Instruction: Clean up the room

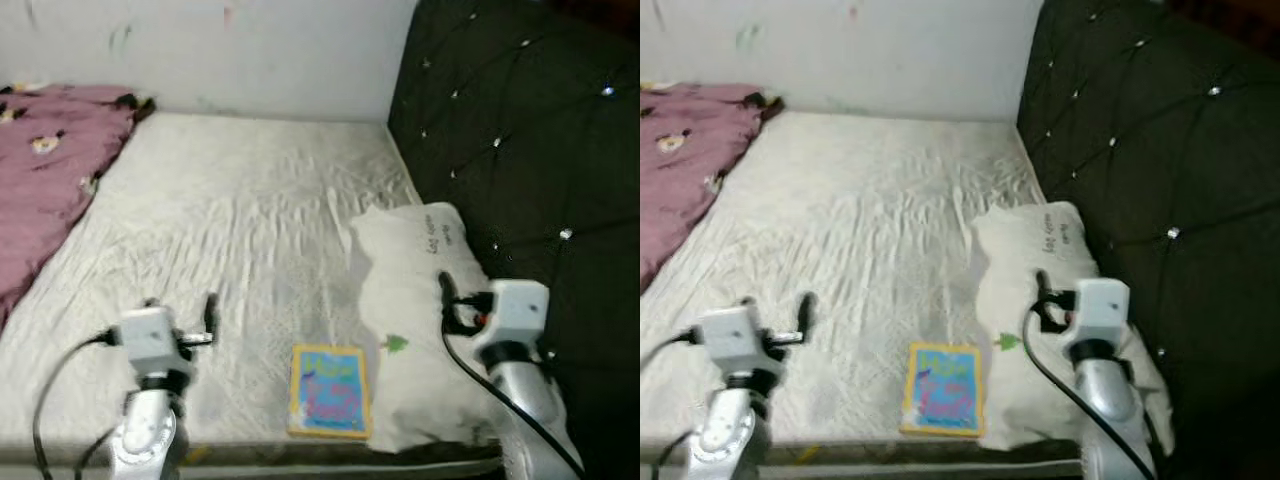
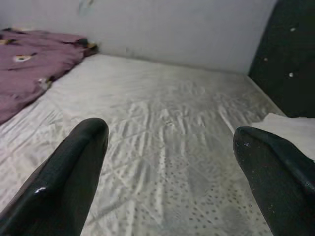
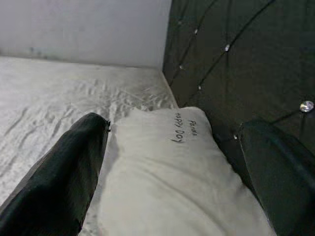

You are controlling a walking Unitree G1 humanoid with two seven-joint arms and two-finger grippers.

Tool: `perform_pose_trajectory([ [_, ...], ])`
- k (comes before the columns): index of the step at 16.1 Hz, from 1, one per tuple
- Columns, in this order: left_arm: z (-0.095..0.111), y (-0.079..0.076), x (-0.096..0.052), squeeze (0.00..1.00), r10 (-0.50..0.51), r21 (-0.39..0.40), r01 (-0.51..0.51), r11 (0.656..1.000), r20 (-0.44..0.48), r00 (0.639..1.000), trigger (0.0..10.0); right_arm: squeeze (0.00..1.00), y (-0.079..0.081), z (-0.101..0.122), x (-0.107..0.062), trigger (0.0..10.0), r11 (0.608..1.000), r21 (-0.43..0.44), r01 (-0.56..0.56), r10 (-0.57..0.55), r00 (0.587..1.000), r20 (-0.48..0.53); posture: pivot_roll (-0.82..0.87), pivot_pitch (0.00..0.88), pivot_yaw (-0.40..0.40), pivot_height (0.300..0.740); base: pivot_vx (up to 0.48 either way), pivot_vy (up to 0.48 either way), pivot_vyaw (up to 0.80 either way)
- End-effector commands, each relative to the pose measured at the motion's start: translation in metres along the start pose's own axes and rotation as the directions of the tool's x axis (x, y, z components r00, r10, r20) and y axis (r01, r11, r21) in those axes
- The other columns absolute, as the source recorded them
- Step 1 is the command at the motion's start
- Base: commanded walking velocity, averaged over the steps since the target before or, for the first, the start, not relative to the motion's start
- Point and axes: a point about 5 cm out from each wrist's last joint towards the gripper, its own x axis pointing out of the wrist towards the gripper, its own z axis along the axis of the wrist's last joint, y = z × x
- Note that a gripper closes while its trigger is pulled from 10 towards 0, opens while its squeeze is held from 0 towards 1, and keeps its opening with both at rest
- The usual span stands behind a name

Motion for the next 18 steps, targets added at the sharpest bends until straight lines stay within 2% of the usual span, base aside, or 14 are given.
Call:
perform_pose_trajectory([
  [1, 0.0, 0.009, 0.0, 0.0, 0.025, 0.018, -0.024, 1.0, -0.008, 1.0, 10.0, 0.0, 0.01, 0.004, 0.003, 10.0, 1.0, 0.02, -0.024, 0.023, 1.0, 0.014, 0.0, 0.0, -0.038, 0.74, 0.0, 0.416, 0.0],
  [8, 0.001, 0.007, 0.005, 0.0, 0.023, 0.018, -0.023, 1.0, 0.002, 1.0, 10.0, 0.0, 0.017, 0.006, 0.01, 10.0, 0.999, 0.02, -0.041, 0.041, 0.999, 0.03, -0.01, 0.0, -0.033, 0.74, 0.0, 0.453, 0.0],
  [11, 0.002, 0.009, 0.007, 0.0, 0.031, 0.025, -0.031, 0.999, 0.009, 0.999, 10.0, 0.0, 0.025, 0.009, 0.009, 10.0, 0.996, -0.016, -0.091, 0.092, 0.994, 0.056, -0.01, 0.0, -0.032, 0.74, 0.0, 0.48, 0.0],
  [15, 0.001, 0.008, 0.009, 0.0, 0.032, 0.023, -0.032, 0.999, 0.007, 0.999, 10.0, 0.0, 0.026, 0.009, 0.01, 10.0, 0.995, -0.04, -0.093, 0.095, 0.994, 0.062, -0.01, 0.0, -0.032, 0.74, 0.0, 0.48, 0.0],
  [18, 0.0, 0.008, 0.009, 0.0, 0.032, 0.026, -0.032, 0.999, 0.0, 0.999, 10.0, 0.0, 0.027, 0.01, 0.01, 10.0, 0.994, -0.053, -0.091, 0.095, 0.993, 0.072, -0.02, 0.0, -0.028, 0.74, 0.0, 0.48, 0.8],
])
